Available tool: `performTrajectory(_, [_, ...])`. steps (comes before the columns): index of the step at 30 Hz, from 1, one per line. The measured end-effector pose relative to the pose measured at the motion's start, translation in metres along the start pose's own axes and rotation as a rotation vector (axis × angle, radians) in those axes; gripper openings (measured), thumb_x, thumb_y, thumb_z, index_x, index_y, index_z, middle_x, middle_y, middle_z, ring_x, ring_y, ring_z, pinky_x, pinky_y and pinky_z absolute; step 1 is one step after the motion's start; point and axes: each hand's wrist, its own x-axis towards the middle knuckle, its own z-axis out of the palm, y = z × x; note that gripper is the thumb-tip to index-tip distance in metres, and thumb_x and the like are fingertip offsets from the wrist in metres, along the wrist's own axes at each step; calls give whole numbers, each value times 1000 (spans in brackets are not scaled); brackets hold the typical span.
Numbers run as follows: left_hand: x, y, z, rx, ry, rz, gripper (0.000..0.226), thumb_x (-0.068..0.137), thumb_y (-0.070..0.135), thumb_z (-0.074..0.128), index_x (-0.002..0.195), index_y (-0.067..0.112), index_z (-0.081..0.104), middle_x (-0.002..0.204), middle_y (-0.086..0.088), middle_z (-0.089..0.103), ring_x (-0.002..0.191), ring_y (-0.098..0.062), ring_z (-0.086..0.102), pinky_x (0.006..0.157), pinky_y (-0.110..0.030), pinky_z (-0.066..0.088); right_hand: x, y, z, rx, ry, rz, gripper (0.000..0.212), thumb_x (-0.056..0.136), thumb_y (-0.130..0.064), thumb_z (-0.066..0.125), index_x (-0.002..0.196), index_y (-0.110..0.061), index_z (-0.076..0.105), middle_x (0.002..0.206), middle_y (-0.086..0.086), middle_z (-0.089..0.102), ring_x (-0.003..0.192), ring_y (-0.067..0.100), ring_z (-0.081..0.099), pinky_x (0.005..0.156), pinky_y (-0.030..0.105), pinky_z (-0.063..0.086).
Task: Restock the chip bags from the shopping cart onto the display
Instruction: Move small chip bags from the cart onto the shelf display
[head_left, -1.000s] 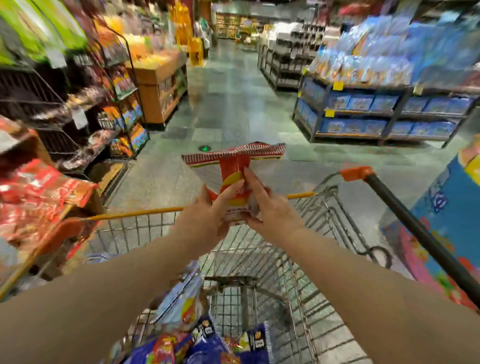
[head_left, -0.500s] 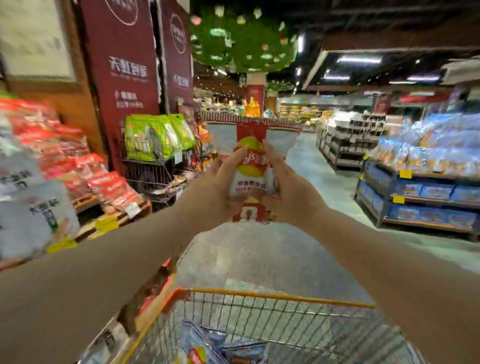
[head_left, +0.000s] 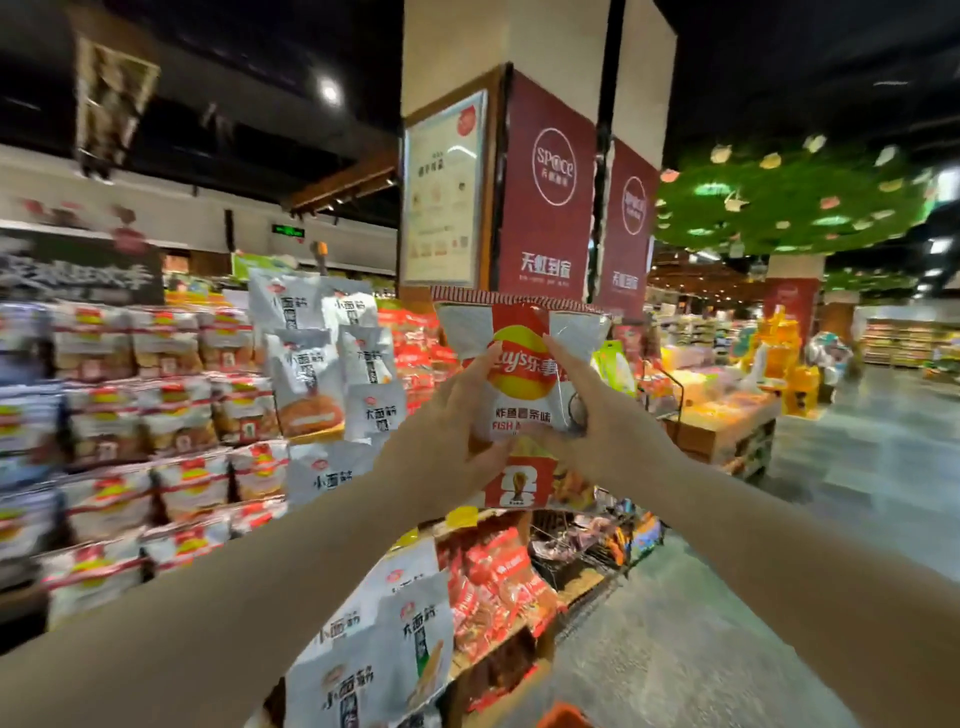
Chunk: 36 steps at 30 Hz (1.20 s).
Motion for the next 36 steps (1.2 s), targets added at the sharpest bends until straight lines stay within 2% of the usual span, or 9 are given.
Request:
performTrajectory(2, [-10,-10,-24,62,-1,-66,82,89,40,59,141,54,-2,147,0,34,119,-20,52,93,-39,51,15,-17,17,12,-8,-71,85,83,-39,67,150,-35,15,54,-13,46,55,1,48,78,29,39])
performTrajectory(4, [-19,-17,-50,114,9,-131,81,88,42,59,141,55,0,149,0,32,120,-21,52,93,-42,51,28,-37,33,38,-32,-115,83,84,-36,67,150,-31,17,59,-10,44,58,5,48,74,31,40])
performTrajectory(8, [-38,-25,-98,232,24,-250,82,89,42,59,147,44,1,150,0,28,124,-23,49,93,-44,52,48,-73,61,139,-114,-181,83,87,-36,65,150,-36,12,62,-7,44,57,3,45,56,17,33])
performTrajectory(14, [-74,-45,-153,336,51,-350,84,89,41,61,146,45,0,149,1,27,122,-21,50,93,-34,51,65,-125,109,243,-179,-264,83,88,-34,65,150,-37,11,66,-7,46,59,4,49,60,18,39])
performTrajectory(17, [-91,-66,-179,341,66,-385,85,86,44,62,141,52,-2,149,3,29,120,-20,52,91,-37,53,74,-150,137,263,-200,-282,84,88,-37,64,149,-41,8,65,-4,44,59,6,47,63,23,40])
performTrajectory(22, [-105,-117,-227,304,52,-425,89,84,41,66,134,64,-4,151,4,27,120,-18,53,92,-39,53,103,-189,189,269,-205,-325,83,88,-39,63,148,-44,6,63,-7,44,57,2,46,57,16,34])
performTrajectory(26, [-110,-172,-269,290,46,-432,91,83,36,68,136,61,-1,148,2,33,108,-16,60,81,-36,58,135,-224,238,279,-235,-328,82,88,-43,61,148,-45,5,65,-8,43,60,6,48,66,24,39])
performTrajectory(29, [-117,-206,-285,317,29,-472,90,84,41,66,138,59,-3,145,6,36,105,-10,60,76,-25,57,151,-237,272,270,-248,-349,82,88,-44,60,148,-45,5,63,-9,42,57,4,45,67,25,39])
performTrajectory(36, [-142,-298,-293,324,-76,-537,95,88,42,62,103,78,-25,148,6,30,107,-10,56,79,-19,51,182,-236,379,260,-325,-334,83,88,-47,61,144,-53,-1,63,-10,45,53,5,44,56,20,39])
